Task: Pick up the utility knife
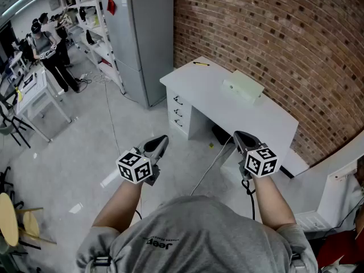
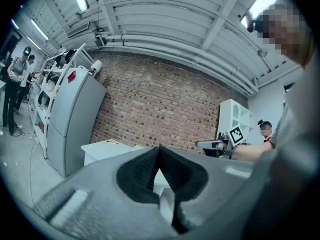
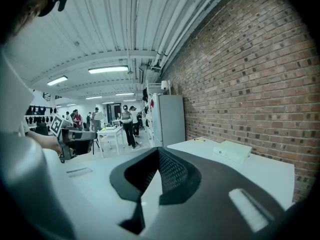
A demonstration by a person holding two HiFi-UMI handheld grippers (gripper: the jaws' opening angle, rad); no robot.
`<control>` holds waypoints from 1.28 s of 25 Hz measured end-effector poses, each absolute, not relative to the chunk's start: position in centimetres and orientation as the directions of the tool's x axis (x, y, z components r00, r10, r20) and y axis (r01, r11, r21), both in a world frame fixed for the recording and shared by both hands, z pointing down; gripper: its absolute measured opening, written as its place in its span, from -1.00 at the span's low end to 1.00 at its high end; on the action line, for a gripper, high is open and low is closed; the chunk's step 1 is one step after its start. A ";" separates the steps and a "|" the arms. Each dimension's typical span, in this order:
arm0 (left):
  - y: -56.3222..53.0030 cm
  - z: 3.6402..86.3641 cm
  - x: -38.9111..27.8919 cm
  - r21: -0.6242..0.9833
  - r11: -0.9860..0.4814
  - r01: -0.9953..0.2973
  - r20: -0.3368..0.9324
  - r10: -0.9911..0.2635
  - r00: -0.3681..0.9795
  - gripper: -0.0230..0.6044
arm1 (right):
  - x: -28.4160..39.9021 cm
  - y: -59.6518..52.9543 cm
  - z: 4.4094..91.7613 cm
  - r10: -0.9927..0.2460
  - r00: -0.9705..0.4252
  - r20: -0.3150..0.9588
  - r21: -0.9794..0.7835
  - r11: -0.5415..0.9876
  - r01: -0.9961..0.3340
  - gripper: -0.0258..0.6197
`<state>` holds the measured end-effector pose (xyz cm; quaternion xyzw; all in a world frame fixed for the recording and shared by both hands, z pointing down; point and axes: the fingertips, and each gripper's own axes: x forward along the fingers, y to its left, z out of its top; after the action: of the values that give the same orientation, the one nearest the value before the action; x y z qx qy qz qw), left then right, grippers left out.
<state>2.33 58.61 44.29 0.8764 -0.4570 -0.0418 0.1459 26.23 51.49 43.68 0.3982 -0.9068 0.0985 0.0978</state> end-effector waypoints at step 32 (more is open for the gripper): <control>58.5 44.3 10.5 0.264 -0.521 -0.811 0.067 -0.829 0.555 -0.93 | 34.4 51.0 44.7 -0.659 -0.706 0.259 -0.135 0.699 -0.702 -0.89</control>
<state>10.54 58.49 44.32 0.8715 -0.4706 -0.0336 0.1336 34.38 51.02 44.75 0.3712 -0.9168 0.1122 0.0956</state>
